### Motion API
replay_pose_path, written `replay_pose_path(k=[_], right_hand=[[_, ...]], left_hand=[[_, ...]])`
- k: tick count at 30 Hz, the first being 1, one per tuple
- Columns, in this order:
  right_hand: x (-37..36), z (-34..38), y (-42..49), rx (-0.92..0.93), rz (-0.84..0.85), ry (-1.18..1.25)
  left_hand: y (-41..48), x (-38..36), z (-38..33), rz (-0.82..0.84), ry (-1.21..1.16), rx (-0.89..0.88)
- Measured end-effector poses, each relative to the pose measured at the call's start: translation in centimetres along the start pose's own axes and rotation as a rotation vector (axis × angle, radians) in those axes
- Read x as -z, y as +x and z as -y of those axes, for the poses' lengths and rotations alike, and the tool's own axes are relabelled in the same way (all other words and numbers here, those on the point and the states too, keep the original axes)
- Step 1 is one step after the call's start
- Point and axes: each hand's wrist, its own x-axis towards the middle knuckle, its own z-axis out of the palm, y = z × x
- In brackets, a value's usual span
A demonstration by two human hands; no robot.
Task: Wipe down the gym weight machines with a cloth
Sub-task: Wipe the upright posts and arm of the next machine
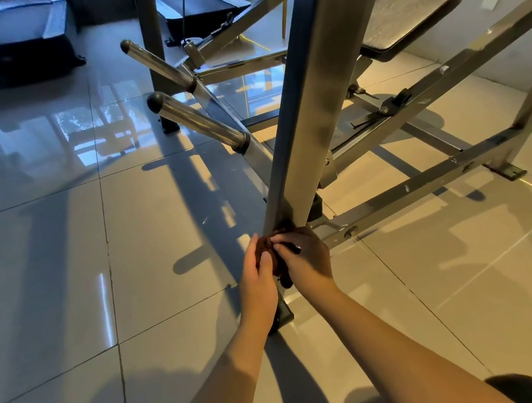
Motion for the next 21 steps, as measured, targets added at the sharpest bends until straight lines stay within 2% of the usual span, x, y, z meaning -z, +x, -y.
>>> replay_pose_path(k=[2, 5, 7, 9, 12, 14, 17, 21], right_hand=[[0.6, -0.3, -0.1, -0.043, 0.008, -0.011], [1.1, 0.4, -0.5, -0.148, 0.047, 0.123], [1.7, 1.3, -0.5, -0.128, 0.073, 0.199], [2.4, 1.8, 0.1, -0.081, 0.052, 0.21], [3.9, 1.6, 1.3, -0.08, -0.044, 0.465], [4.9, 1.1, 1.9, -0.099, -0.082, 0.504], [4.6, 0.1, 1.6, -0.121, -0.026, 0.457], [4.5, -2.2, 0.2, -0.144, 0.082, 0.436]], left_hand=[[-0.8, -0.4, -0.3, -0.005, 0.001, -0.03], [-1.7, -1.0, -1.0, -0.032, 0.032, -0.123], [-1.7, -1.2, -1.8, -0.059, 0.069, -0.188], [-1.3, -1.3, -3.3, -0.097, 0.13, -0.257], [-0.9, -1.9, -5.3, -0.143, 0.176, -0.365], [-0.4, -2.8, -5.5, -0.161, 0.233, -0.416], [0.6, -3.6, -3.5, -0.196, 0.305, -0.399], [0.6, -2.8, 2.3, -0.157, 0.214, -0.186]])
